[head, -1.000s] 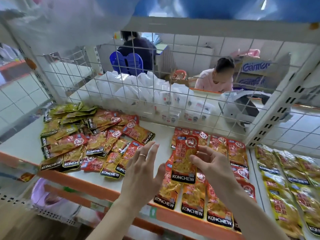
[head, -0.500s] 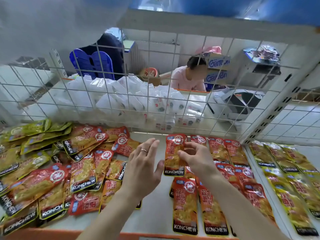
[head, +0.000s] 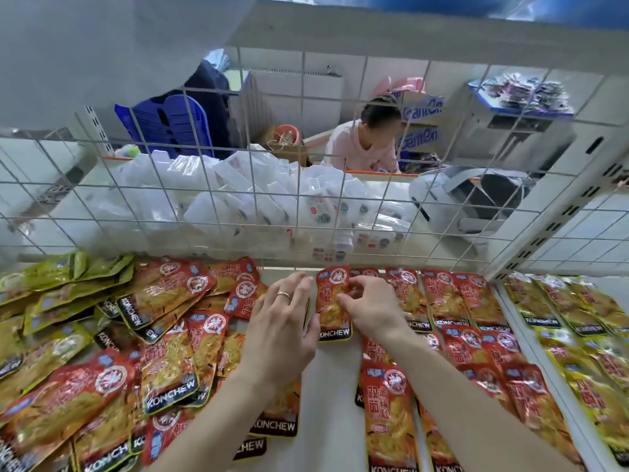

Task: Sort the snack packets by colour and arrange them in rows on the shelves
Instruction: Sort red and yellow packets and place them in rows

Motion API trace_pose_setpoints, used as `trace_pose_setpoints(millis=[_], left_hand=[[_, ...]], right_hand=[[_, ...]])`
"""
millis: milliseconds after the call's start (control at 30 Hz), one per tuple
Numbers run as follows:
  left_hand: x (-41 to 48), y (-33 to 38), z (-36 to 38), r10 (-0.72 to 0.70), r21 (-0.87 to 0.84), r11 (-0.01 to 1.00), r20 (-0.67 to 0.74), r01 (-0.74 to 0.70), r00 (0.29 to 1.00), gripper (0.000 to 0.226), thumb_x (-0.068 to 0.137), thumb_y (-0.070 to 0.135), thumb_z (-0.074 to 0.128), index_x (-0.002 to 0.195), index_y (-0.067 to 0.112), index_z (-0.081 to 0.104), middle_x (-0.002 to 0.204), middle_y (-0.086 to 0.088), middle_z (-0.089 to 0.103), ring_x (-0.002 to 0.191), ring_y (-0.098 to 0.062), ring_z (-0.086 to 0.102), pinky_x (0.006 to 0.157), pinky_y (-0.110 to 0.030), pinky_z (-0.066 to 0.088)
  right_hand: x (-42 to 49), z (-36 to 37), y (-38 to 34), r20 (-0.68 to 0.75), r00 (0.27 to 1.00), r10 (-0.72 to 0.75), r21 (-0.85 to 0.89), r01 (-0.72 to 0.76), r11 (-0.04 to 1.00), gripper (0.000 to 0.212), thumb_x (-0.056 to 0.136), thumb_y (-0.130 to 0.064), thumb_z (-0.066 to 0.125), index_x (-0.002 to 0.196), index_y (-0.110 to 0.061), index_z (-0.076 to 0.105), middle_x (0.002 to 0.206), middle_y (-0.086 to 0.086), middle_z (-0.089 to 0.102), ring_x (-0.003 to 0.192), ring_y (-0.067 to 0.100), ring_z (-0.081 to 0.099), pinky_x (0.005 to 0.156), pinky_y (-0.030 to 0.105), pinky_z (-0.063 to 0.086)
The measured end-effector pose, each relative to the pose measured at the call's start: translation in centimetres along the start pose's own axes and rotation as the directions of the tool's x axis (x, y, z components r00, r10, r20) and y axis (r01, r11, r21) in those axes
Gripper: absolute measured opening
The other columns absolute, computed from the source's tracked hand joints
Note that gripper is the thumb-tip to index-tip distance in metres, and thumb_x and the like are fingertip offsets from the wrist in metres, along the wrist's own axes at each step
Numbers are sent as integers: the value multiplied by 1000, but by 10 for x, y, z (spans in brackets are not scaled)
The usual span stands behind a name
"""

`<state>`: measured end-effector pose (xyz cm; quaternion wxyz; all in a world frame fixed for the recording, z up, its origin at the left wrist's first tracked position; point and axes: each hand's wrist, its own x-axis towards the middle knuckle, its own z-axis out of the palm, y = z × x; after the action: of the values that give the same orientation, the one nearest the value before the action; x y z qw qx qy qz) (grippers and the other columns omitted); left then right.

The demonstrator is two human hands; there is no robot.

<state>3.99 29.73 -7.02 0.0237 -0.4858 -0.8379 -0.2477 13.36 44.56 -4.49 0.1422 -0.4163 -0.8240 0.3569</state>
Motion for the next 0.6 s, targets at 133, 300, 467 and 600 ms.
trace_pose_setpoints(millis=[133,300,467,600], left_hand=[[2,-1,3,-5,7,1000,27,5,1000,59,90,40,53,144,17,46,150,-2,47,138,-21,42,110,-39,37],[3,3,5,22,31,999,88,-24,996,58,90,42,56,143,21,48,152,-1,44,140,-21,38,111,-41,34],[2,4,14,34,89,995,135,-47,990,54,86,47,54,136,26,55,144,0,52,134,-21,46,109,-41,38],[2,5,21,10,117,993,135,-26,991,52,82,48,54,129,27,61,134,-1,60,124,-23,56,102,-43,45]], right_hand=[[-1,4,0,-24,1000,-4,-68,2,998,43,86,-25,73,125,-7,66,104,7,73,97,17,67,93,28,52],[-4,4,-4,-57,996,-62,-122,54,991,35,89,-24,71,118,-5,68,96,8,73,93,21,66,90,32,52],[-7,7,-1,-98,985,-139,-141,124,982,30,87,-27,72,109,-6,68,90,8,71,86,23,67,82,37,55],[-7,6,3,-101,973,-209,-186,188,964,21,88,-27,71,97,-8,68,85,7,70,81,24,66,76,37,54]])
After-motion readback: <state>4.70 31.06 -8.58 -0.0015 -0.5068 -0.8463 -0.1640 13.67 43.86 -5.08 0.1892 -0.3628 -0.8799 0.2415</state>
